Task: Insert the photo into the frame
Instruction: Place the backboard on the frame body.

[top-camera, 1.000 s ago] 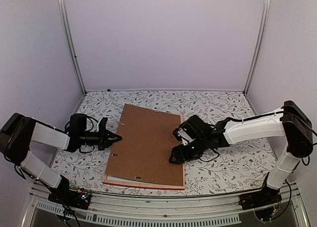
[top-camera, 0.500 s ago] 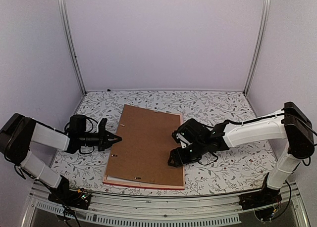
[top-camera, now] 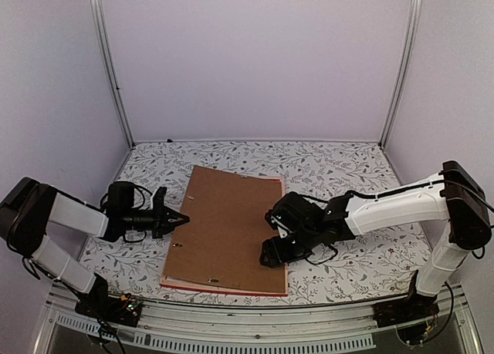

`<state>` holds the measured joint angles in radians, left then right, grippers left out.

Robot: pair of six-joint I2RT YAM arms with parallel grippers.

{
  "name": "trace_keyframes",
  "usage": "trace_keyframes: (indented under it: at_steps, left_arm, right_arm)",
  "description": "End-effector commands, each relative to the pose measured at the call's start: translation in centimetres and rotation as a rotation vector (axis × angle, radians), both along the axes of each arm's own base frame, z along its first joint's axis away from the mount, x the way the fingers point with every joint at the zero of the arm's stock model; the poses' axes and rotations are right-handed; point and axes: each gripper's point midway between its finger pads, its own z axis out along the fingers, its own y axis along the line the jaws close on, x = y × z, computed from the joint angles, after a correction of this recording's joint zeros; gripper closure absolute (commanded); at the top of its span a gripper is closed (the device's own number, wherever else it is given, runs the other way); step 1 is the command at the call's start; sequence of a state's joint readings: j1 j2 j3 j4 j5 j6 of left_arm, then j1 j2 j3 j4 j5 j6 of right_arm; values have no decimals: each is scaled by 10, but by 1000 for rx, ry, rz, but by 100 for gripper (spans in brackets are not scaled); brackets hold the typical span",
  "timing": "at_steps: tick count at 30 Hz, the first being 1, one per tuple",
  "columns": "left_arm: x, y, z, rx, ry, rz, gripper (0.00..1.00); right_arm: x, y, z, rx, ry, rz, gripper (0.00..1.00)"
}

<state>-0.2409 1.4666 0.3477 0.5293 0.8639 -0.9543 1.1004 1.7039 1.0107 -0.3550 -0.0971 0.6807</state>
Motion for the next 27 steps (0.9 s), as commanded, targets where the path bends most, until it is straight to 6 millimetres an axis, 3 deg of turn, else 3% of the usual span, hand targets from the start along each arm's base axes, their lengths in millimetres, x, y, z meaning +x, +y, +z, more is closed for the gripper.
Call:
trace_keyframes:
  at_steps: [1, 13, 19, 27]
  left_arm:
    - [3, 11, -16, 72, -15, 38, 100]
    - [9, 27, -11, 86, -34, 66, 100]
    - [12, 28, -12, 92, -34, 57, 100]
    - [17, 28, -18, 106, -40, 50, 100]
  right_arm:
    - [-5, 3, 19, 7, -17, -6, 30]
    - [24, -20, 66, 97, -99, -93, 30]
    - [31, -32, 65, 93, -109, -118, 30]
    - [37, -39, 48, 55, -93, -140, 30]
